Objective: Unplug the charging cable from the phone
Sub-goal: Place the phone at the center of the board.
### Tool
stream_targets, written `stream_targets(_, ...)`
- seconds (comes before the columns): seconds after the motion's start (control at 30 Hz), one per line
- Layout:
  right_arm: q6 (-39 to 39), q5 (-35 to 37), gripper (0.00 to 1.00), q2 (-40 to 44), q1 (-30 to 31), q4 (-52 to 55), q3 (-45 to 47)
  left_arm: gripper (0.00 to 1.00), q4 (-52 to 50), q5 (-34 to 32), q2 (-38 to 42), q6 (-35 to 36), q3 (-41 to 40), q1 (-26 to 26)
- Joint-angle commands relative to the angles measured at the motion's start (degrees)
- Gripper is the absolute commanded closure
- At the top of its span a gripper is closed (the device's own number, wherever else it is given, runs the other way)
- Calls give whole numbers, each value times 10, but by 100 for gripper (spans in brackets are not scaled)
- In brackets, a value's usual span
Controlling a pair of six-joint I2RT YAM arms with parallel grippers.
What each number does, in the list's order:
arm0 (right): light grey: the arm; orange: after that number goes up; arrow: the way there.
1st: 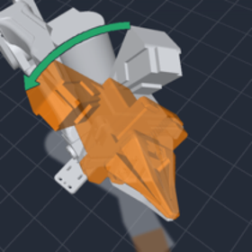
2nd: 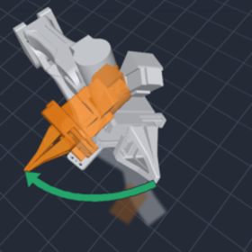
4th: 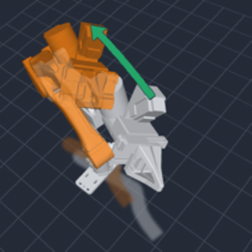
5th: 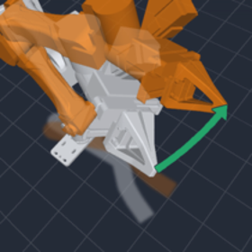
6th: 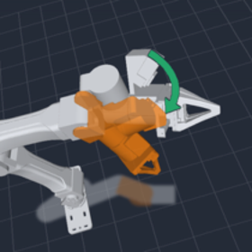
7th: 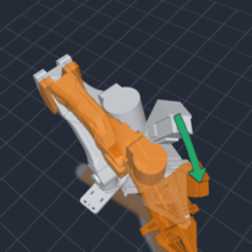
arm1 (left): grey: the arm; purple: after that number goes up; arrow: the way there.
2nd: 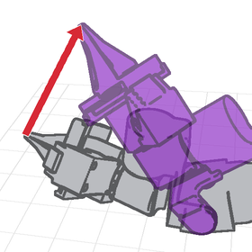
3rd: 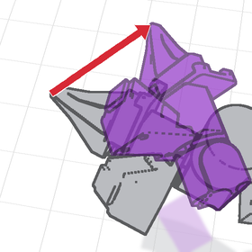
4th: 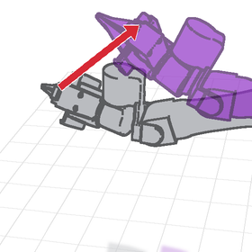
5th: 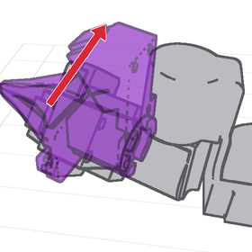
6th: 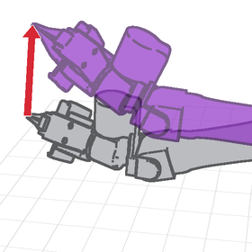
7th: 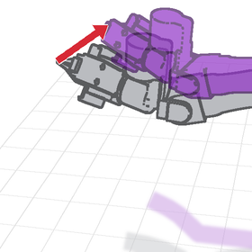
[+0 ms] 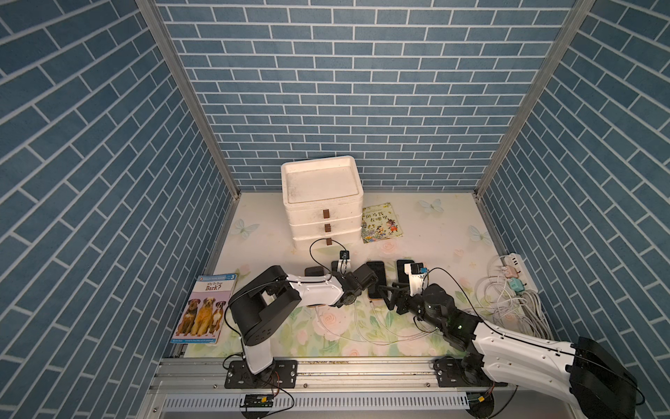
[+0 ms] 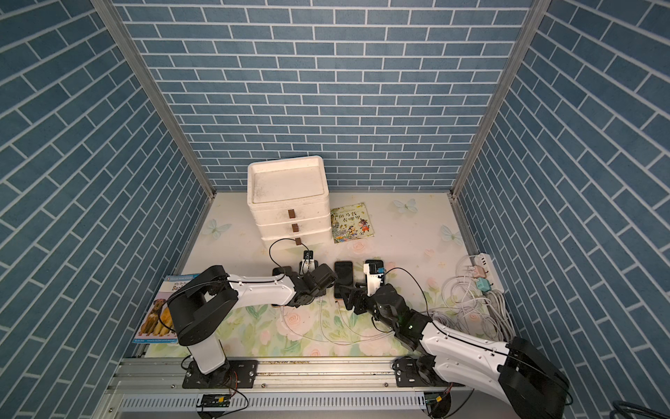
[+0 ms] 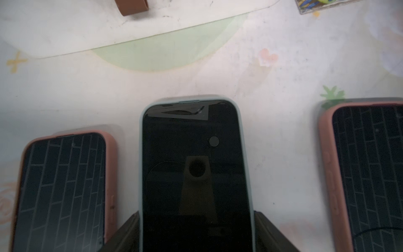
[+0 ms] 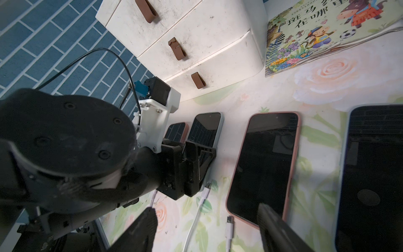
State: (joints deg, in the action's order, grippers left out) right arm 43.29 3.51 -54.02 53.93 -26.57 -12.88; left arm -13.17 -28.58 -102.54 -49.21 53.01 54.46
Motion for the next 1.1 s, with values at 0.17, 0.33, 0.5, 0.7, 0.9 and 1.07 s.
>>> stream_targets(0.17,7,-2,22,17,-5,9,-4,95,19,44,-28,-15,-5,6)
stream_targets(0.33,4,-5,22,18,-6,14,-9,9,11,42,0,-14,-20,6)
stream_targets(0.5,-9,-10,22,-2,-6,22,-28,0,-33,3,56,-12,-10,6)
stream_targets(0.7,-14,-33,22,-29,-6,22,-54,0,-107,-38,138,-6,-11,-6)
stream_targets(0.9,-20,-42,22,-52,-5,22,-71,0,-120,36,187,46,-65,-53)
stream_targets(1.07,-23,-47,22,-78,0,14,-78,0,-120,62,205,63,-104,-103)
